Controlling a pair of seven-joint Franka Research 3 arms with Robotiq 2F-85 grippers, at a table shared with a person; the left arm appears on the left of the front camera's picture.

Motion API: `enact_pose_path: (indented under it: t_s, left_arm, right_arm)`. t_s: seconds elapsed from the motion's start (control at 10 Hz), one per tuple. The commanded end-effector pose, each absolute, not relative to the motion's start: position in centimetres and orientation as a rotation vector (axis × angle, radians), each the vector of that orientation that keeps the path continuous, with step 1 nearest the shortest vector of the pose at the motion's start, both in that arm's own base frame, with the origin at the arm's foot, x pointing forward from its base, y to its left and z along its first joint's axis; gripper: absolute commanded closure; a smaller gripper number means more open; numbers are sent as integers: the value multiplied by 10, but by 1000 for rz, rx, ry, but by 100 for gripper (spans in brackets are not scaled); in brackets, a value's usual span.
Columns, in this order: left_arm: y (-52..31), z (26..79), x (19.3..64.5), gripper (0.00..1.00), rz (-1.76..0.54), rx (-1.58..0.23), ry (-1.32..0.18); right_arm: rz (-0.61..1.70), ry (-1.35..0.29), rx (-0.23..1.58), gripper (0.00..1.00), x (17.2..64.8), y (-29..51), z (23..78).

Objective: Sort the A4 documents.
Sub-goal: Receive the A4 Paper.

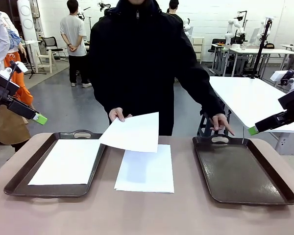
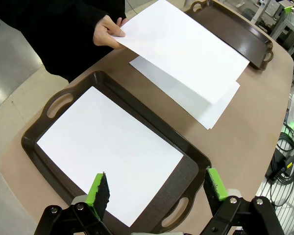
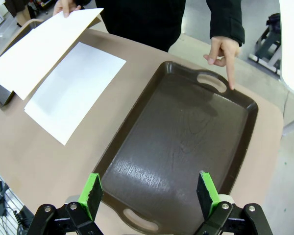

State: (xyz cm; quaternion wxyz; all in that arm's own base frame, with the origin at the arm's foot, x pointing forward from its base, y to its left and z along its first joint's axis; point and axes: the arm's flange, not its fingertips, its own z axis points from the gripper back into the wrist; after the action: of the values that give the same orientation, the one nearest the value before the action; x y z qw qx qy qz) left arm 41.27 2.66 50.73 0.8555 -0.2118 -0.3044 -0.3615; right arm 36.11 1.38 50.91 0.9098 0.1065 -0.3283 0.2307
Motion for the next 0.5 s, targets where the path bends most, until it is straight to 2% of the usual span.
enact_pose_path:
  t_s: [0.0,0.4]
  left_arm:
    - [27,507,411,0,-771,-436,-639]
    - [27,507,411,0,-771,-436,-639]
  right_arm:
    - [477,-674,234,0,362,14,507]
    - [477,-674,234,0,362,14,507]
